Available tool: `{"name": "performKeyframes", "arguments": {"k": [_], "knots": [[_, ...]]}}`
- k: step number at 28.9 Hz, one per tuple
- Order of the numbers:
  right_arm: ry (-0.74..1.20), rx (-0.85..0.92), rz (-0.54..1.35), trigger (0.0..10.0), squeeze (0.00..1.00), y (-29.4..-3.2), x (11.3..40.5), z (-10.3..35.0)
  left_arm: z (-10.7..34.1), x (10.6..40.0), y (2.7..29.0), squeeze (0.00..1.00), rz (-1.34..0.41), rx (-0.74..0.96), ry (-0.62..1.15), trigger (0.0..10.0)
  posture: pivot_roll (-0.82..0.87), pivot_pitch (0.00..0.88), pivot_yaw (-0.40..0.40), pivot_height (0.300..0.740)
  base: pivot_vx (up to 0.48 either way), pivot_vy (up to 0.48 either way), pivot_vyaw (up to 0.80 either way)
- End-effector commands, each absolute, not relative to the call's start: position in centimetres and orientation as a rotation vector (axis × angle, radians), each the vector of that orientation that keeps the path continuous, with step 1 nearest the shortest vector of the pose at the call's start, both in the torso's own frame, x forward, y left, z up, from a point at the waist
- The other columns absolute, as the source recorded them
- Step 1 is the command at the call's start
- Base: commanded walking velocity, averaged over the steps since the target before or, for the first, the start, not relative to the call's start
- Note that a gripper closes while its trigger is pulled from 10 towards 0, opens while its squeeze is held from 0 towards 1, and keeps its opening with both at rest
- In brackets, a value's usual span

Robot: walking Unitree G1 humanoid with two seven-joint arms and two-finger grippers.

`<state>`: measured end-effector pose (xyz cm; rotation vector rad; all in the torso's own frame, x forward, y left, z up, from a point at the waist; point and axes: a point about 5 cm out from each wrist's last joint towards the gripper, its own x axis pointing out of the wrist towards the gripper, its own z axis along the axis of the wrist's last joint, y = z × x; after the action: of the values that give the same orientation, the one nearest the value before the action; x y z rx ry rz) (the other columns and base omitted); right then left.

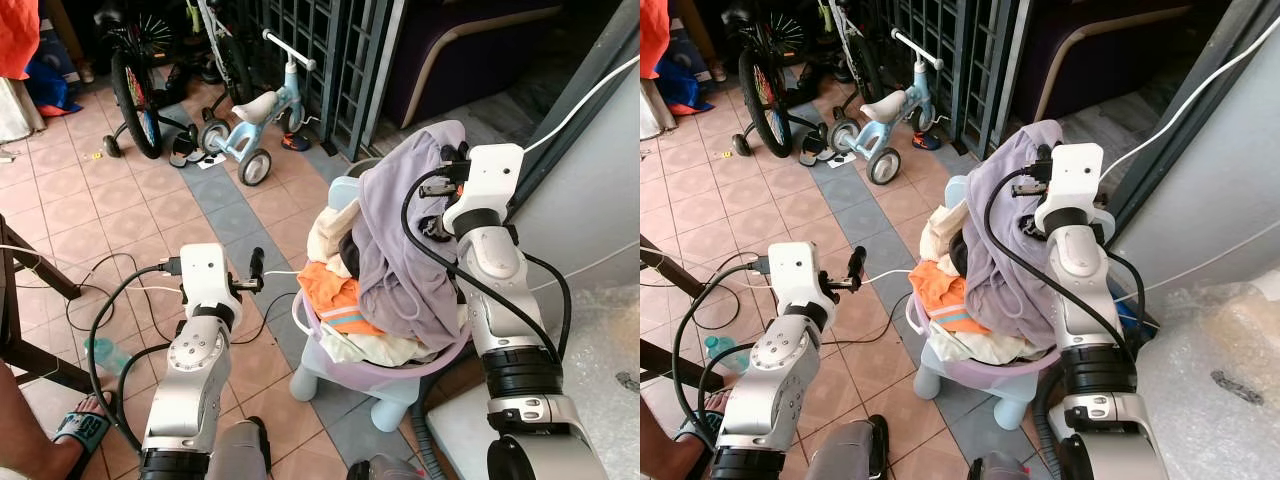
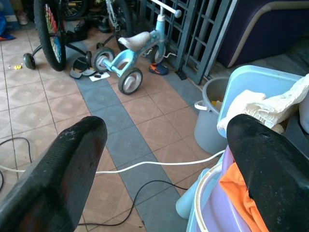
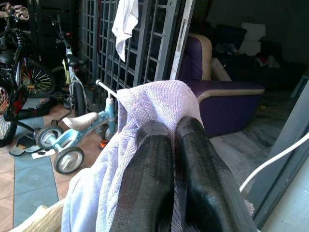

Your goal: Clothes washing

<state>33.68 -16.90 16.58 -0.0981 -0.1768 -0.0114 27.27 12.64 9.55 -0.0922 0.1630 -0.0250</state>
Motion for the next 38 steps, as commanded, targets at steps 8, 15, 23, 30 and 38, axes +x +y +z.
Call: {"name": "performKeyframes", "arguments": {"k": [8, 15, 23, 30, 38], "knots": [[-0.207, -0.1, 0.002, 0.0, 0.0, -15.9, 33.3, 17.2, 9.3, 27.5, 12.3, 0.0, -0.033, -0.093, 0.173, 10.0, 0.06, 0.054, -0.038, 0.74, -0.284, 0.0, 0.0], [-0.182, -0.089, 0.012, 1.1, 0.0, -15.5, 33.0, 16.5, 9.2, 27.4, 12.4, 0.0, -0.028, -0.089, 0.178, 10.0, 0.05, 0.058, -0.037, 0.74, -0.393, 0.0, 0.0], [-0.168, -0.076, 0.032, 10.0, 0.0, -15.2, 32.9, 16.4, 9.3, 27.5, 12.4, 0.0, -0.038, -0.095, 0.172, 10.0, 0.05, 0.06, -0.032, 0.74, -0.13, 0.0, 0.0], [-0.225, -0.113, -0.013, 10.0, 0.0, -16.1, 33.7, 18.0, 10.0, 27.4, 12.2, 0.0, -0.067, -0.129, 0.125, 10.0, 0.04, 0.058, -0.03, 0.74, 0.0, 0.0, -0.69], [-0.241, -0.113, -0.014, 10.0, 0.0, -16.5, 33.1, 18.1, 10.0, 27.3, 11.7, 0.0, -0.139, -0.195, 0.113, 10.0, 0.02, 0.058, -0.022, 0.74, 0.0, 0.0, -0.24]]}}
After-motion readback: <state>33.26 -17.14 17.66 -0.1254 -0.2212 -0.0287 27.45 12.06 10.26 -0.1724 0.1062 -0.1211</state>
